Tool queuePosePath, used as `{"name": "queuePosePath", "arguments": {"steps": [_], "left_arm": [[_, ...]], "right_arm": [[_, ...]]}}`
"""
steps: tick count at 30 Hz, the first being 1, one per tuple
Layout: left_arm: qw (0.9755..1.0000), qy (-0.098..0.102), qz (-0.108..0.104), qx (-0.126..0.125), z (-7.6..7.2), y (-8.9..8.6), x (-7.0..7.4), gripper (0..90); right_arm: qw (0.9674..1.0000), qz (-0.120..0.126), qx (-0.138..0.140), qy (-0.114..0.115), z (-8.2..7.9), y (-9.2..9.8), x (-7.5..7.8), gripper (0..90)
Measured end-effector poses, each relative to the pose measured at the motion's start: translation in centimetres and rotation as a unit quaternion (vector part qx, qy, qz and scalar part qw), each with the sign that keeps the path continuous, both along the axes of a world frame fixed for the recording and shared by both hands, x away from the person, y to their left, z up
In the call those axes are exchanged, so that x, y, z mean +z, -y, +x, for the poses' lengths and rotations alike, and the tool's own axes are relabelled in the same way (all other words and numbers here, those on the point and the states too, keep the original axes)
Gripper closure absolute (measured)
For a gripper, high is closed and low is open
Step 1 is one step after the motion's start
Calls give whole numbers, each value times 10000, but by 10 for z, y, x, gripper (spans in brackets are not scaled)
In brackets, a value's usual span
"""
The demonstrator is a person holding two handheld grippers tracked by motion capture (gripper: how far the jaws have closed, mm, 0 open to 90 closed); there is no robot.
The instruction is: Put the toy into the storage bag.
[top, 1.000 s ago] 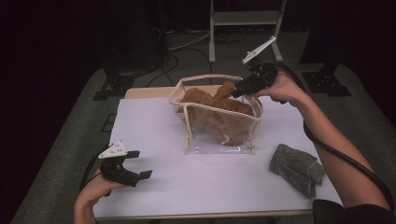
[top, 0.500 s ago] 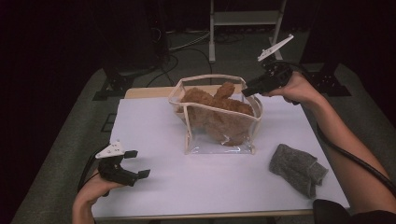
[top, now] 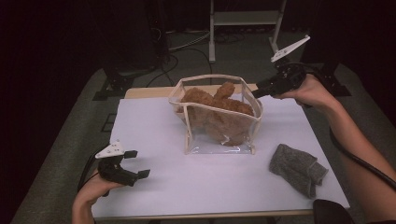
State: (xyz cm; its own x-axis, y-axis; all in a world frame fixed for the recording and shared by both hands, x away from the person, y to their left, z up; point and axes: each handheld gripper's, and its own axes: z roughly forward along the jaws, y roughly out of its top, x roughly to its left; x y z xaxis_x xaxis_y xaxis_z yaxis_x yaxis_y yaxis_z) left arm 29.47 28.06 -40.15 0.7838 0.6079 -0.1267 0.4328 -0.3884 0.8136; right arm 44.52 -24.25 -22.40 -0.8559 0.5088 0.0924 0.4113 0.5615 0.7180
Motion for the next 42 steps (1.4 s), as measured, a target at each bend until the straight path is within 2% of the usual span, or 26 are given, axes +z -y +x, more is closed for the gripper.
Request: {"name": "queuePosePath", "arguments": {"steps": [15,27,33,42], "left_arm": [[10000,-55,13,-44,1,3,-2,31],[10000,-55,27,-46,1,3,-2,31],[10000,-74,14,-28,1,3,-2,31],[10000,-48,38,-39,1,3,-2,31]], "right_arm": [[9992,238,-317,-44,-17,40,-9,480],[9982,317,-475,-165,-26,59,-31,453],[9970,383,-583,-341,-31,69,-50,432],[9958,481,-646,-437,-37,77,-70,402]]}}
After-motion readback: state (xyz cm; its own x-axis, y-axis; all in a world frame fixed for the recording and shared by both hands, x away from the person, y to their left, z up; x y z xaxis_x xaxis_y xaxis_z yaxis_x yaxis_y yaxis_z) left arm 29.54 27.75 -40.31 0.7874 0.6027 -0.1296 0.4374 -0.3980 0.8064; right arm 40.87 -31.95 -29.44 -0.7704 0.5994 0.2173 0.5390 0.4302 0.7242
